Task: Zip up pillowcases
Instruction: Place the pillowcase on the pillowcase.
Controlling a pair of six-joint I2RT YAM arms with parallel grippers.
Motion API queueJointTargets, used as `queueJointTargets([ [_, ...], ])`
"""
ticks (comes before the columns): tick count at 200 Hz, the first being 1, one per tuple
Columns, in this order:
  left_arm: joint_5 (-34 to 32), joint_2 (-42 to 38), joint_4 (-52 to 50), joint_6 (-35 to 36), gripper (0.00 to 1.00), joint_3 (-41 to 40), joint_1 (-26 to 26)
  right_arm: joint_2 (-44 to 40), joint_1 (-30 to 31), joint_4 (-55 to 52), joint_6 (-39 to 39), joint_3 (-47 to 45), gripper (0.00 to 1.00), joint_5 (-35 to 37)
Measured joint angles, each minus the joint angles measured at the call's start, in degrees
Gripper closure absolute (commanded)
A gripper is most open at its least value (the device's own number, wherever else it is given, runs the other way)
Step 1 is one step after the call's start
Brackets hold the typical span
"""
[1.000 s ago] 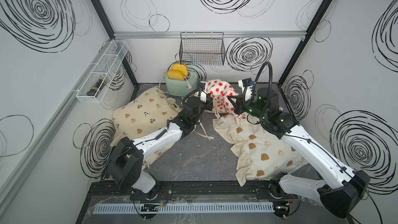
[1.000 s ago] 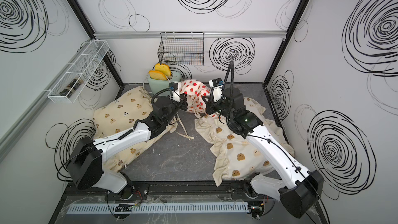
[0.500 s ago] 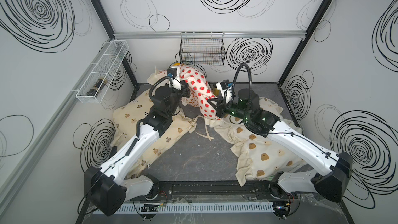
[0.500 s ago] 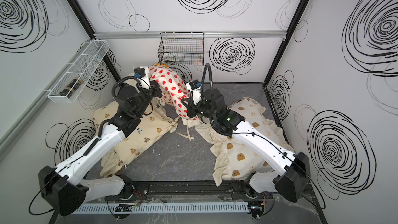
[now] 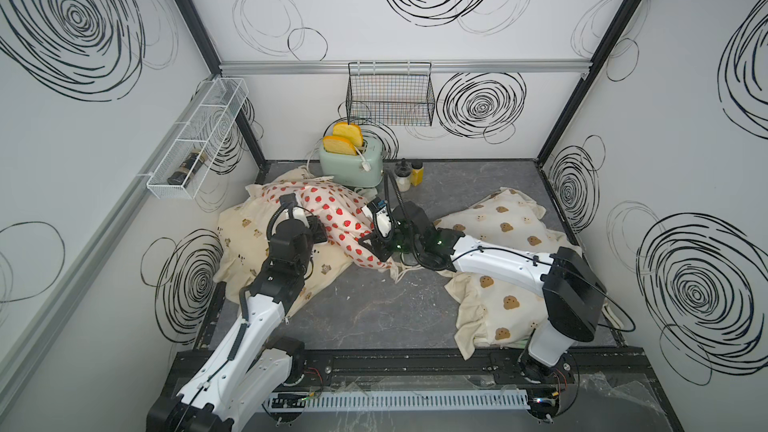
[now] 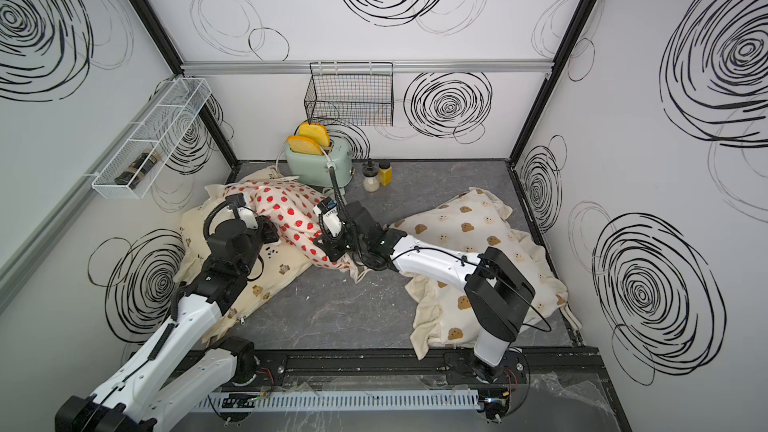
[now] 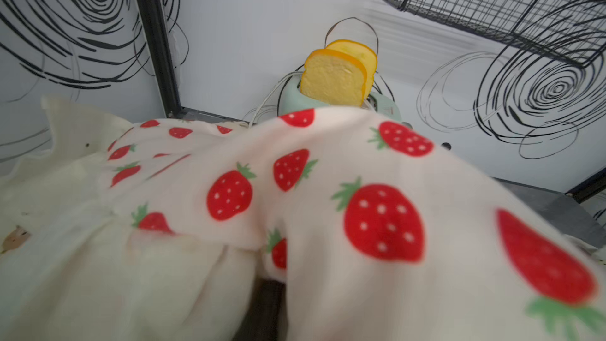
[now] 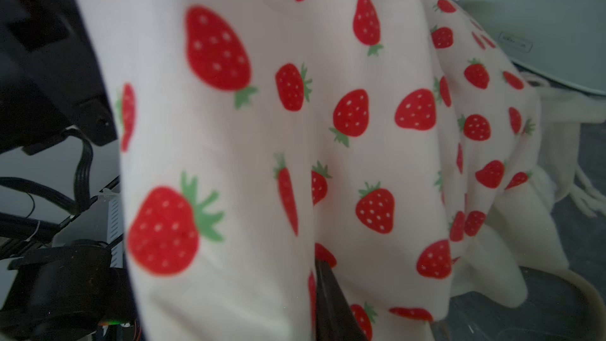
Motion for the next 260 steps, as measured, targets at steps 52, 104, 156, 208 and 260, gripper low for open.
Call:
queueJointTargets([
  [52, -0.3, -10.4, -3.4, -4.9, 0.02, 1.2, 0.7, -2.7, 0.3, 0.2, 0.9, -0.3, 0.40, -0.5],
  [104, -0.2, -12.5, -11.7, -6.3, 0.03, 7.6, 0.8, -8.3, -0.5, -0.9, 1.2, -1.2, 0.21, -0.3],
  [156, 0.0, -14.1, -19.7, -6.5, 0.04, 13.2, 0.8, -8.8, -3.3, -3.3, 3.2, -1.6, 0.09, -0.9],
  [208, 0.4, -15.9, -26.7, -6.5, 0.04, 22.1, 0.9, -8.8, -4.4, -5.4, 4.4, -2.5, 0.06, -0.2],
  [260, 7.0, -12.3, -27.8, -5.2, 0.04, 29.3, 1.0, -11.5, -4.8, -7.1, 4.5, -3.7, 0.02, -1.0],
])
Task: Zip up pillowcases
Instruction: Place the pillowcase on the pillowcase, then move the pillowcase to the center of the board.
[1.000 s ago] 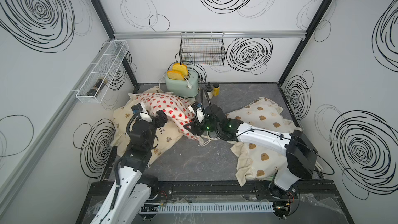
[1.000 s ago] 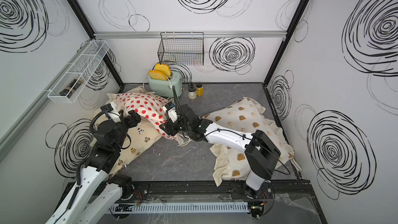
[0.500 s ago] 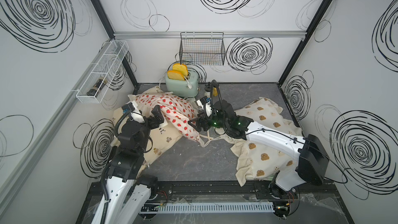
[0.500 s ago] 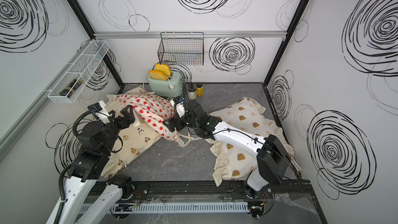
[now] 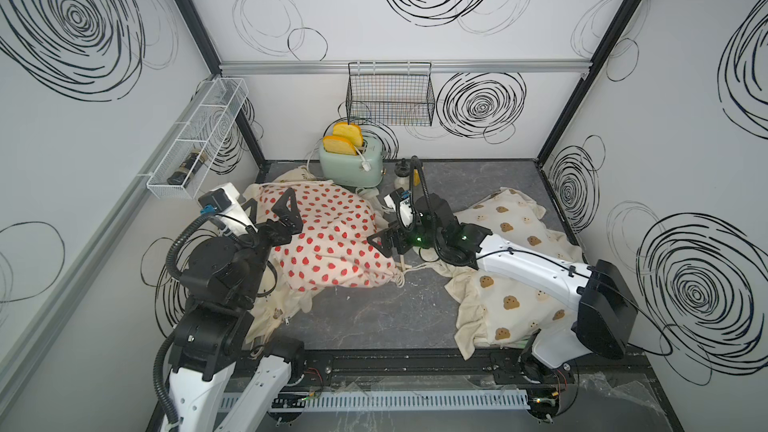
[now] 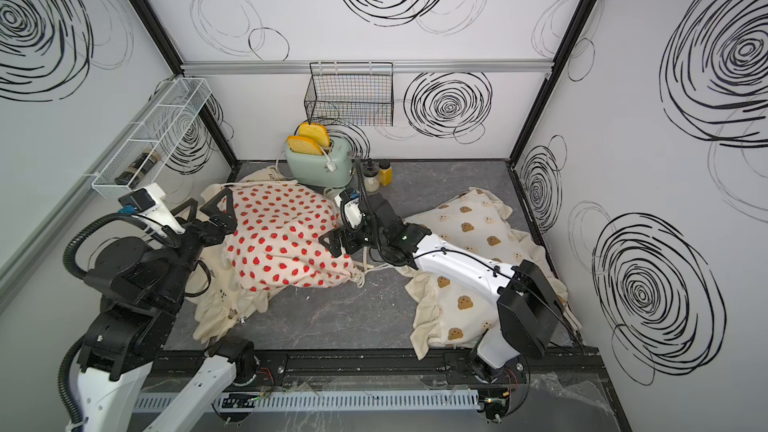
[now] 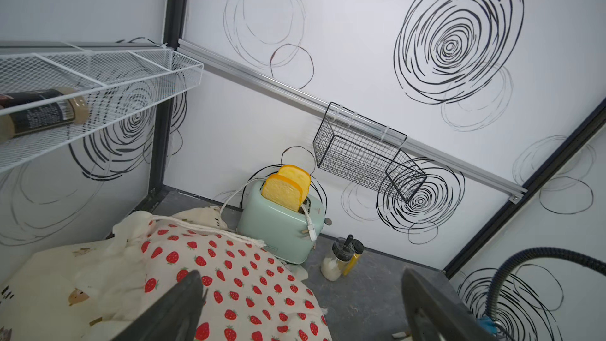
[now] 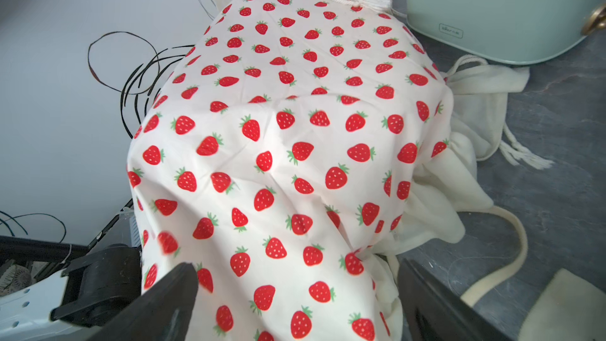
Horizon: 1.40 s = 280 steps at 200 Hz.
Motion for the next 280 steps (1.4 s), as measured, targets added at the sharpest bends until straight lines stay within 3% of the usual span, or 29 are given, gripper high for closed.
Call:
queueJointTargets([
  [42, 7.5, 7.5, 1.8, -1.4, 0.04, -3.5, -3.0, -12.2, -5.9, -2.8, 1.8, -5.0, 0.02, -0.6],
  [101, 4.2, 19.1, 11.7, -4.4, 0.04, -9.6, -26.0, -24.3, -21.4, -14.9, 3.8, -10.1, 0.03, -0.4],
  [144, 2.1, 32.7, 24.5, -11.3, 0.04, -13.9, -36.2, -31.2, -30.8, -23.0, 4.9, -11.2, 0.03, -0.5],
  [208, 2.3, 55.6, 37.6, -20.8, 0.04, -11.3, -44.1, -36.6, -39.9, -27.5, 5.4, -13.2, 0.03, -3.7],
  [280, 2.9, 72.8, 45.7, -28.6, 0.04, -3.0, -46.7, -37.4, -40.7, -27.7, 5.4, -13.3, 0.03, -5.9],
])
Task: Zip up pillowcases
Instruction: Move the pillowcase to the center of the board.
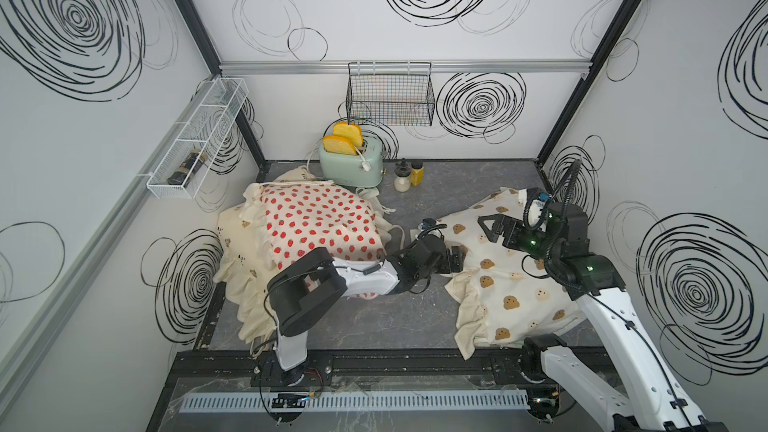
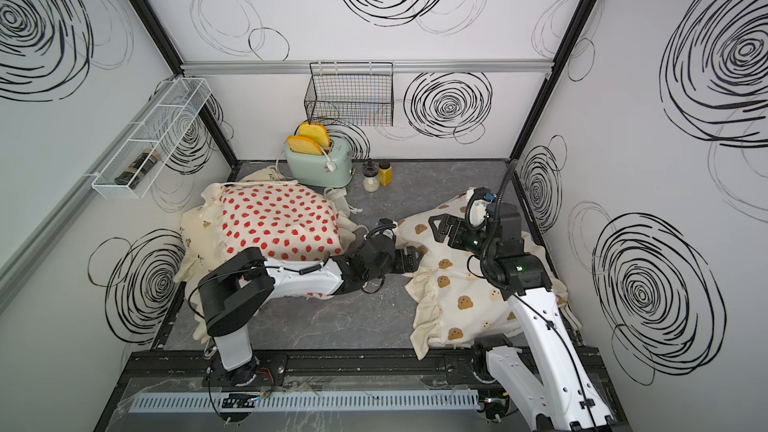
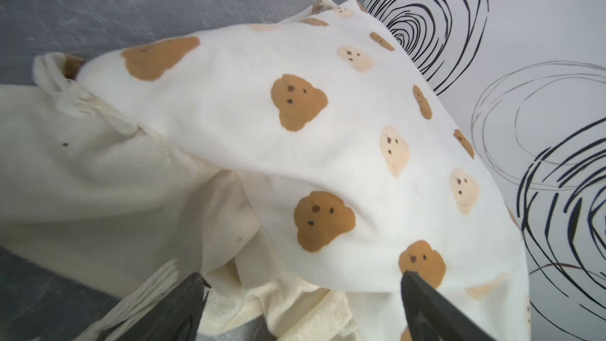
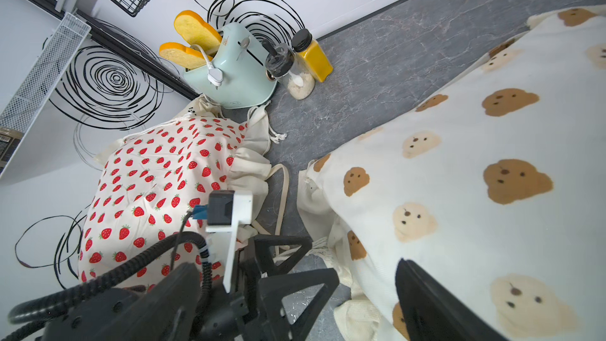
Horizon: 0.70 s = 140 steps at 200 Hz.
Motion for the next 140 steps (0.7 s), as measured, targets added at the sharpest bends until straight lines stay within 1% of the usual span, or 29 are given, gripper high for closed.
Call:
queueJointTargets([
  [15, 0.2, 2.6, 0.2, -1.0, 0.03, 1.5, -0.1, 0.0, 0.0, 0.0, 0.0, 0.0, 0.03, -0.4],
  [34, 0.5, 5.9, 0.6, -1.8, 0.00, 3.8, -0.2, 0.0, 0.0, 0.1, 0.0, 0.0, 0.03, -0.9],
  [43, 0.7, 7.3, 1.2, -2.2, 0.03, 4.9, -0.3, 0.0, 0.0, 0.1, 0.0, 0.0, 0.03, -1.0],
  [53, 1.0, 8.9, 1.9, -2.7, 0.10, 6.1, -0.4, 0.0, 0.0, 0.1, 0.0, 0.0, 0.03, -1.1],
  [74, 1.4, 12.0, 3.3, -2.5, 0.17, 8.9, -0.8, 0.0, 0.0, 0.1, 0.0, 0.0, 0.03, -1.2],
  [109, 1.4, 16.1, 3.7, -1.7, 0.50, 14.3, -1.2, 0.0, -0.1, 0.0, -0.1, 0.0, 0.03, -1.2],
  [140, 1.0, 16.8, 3.4, -1.2, 0.73, 16.4, -1.3, 0.0, -0.3, 0.1, -0.2, 0.0, 0.03, -1.2],
])
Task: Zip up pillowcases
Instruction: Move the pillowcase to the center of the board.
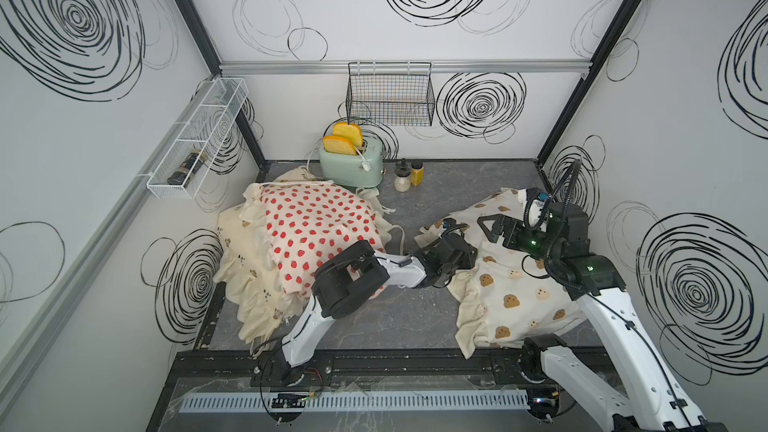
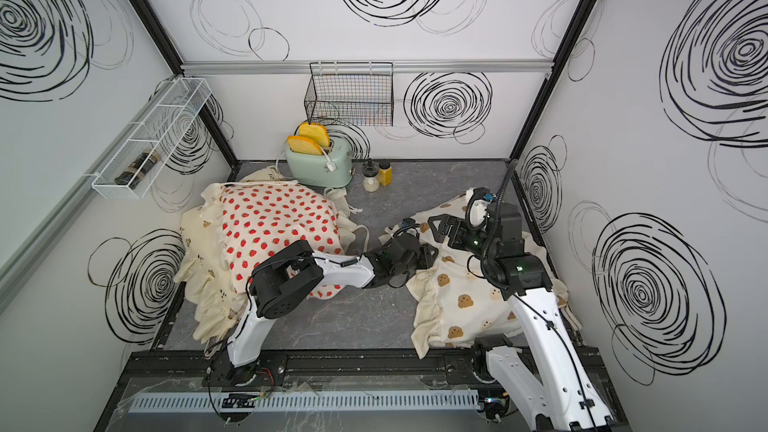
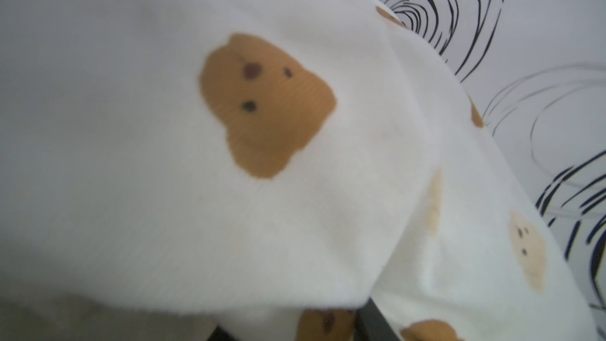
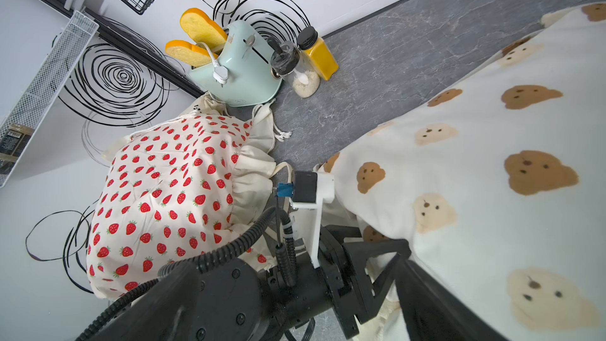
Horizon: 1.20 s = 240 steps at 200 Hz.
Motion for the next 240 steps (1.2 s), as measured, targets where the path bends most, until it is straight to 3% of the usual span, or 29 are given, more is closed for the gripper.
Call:
queueJointTargets([
  [36, -0.5, 0.1, -0.3, 1.6, 1.00, 1.9, 0.4, 0.0, -0.1, -0.1, -0.1, 0.0, 0.03, 0.0],
  [89, -0.5, -1.3, -1.5, 4.5, 1.00, 1.9, 3.1, 0.0, -0.1, -0.4, -0.3, 0.3, 0.03, 0.4],
  [170, -0.5, -16.3, -8.5, 9.5, 1.00, 2.8, 14.6, 1.6, 0.3, -1.2, -0.8, 3.2, 0.03, -1.0],
  [206, -1.9, -21.8, -11.4, 11.5, 1.00, 0.4, 19.6, 5.7, 5.4, -1.6, -1.4, 3.2, 0.03, -0.2],
  [240, -1.3, -22.3, -14.8, 12.3, 1.00, 1.6, 20.8, 7.8, 10.0, -1.4, -1.3, 3.1, 0.03, 1.2],
])
